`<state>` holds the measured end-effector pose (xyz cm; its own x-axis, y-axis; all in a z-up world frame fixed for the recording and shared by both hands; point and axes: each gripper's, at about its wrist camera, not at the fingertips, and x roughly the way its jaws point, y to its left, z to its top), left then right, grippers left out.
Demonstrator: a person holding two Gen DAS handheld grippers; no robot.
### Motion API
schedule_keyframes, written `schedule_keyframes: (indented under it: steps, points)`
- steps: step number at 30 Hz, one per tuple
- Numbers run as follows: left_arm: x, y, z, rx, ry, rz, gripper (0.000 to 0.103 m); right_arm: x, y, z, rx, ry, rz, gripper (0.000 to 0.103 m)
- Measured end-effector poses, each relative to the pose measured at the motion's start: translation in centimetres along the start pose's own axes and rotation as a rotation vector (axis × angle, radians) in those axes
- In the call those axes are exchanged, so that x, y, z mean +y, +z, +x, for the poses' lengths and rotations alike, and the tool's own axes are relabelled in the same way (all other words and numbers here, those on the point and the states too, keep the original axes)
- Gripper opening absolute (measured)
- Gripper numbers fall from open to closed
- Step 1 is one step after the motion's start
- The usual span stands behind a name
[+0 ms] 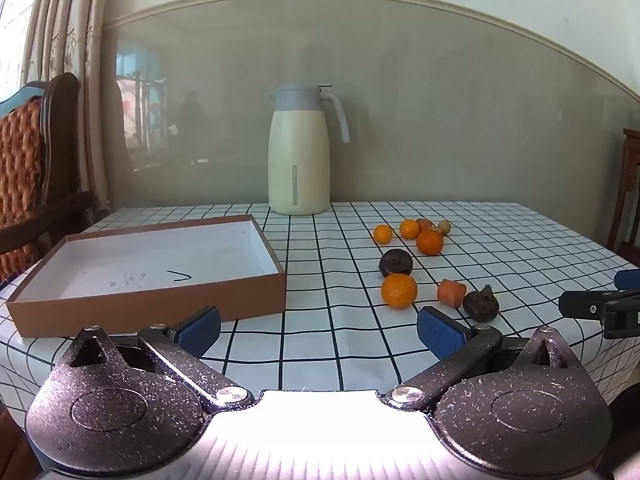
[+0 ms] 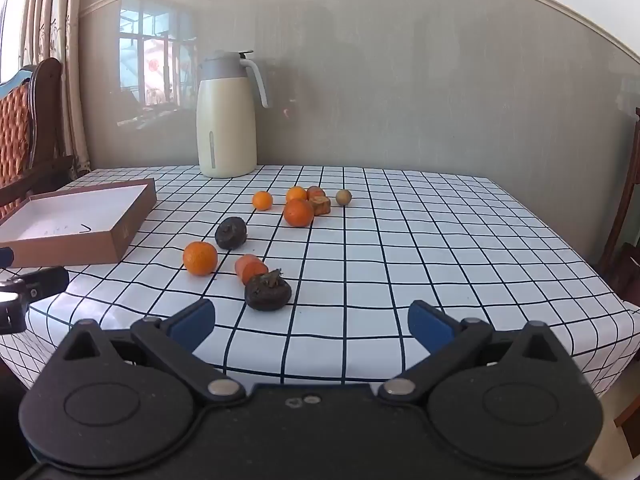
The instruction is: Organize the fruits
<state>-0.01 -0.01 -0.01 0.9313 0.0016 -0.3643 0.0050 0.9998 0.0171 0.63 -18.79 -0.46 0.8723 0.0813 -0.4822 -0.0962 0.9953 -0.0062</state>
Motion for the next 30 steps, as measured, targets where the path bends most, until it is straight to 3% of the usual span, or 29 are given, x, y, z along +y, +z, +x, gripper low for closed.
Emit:
schedule_keyframes:
  steps: [30]
  points:
    - [0.03, -0.02, 0.2, 0.009, -0.002, 0.001, 0.103, -0.06, 0.01, 0.45, 0.013, -0.001, 0.0, 0.097]
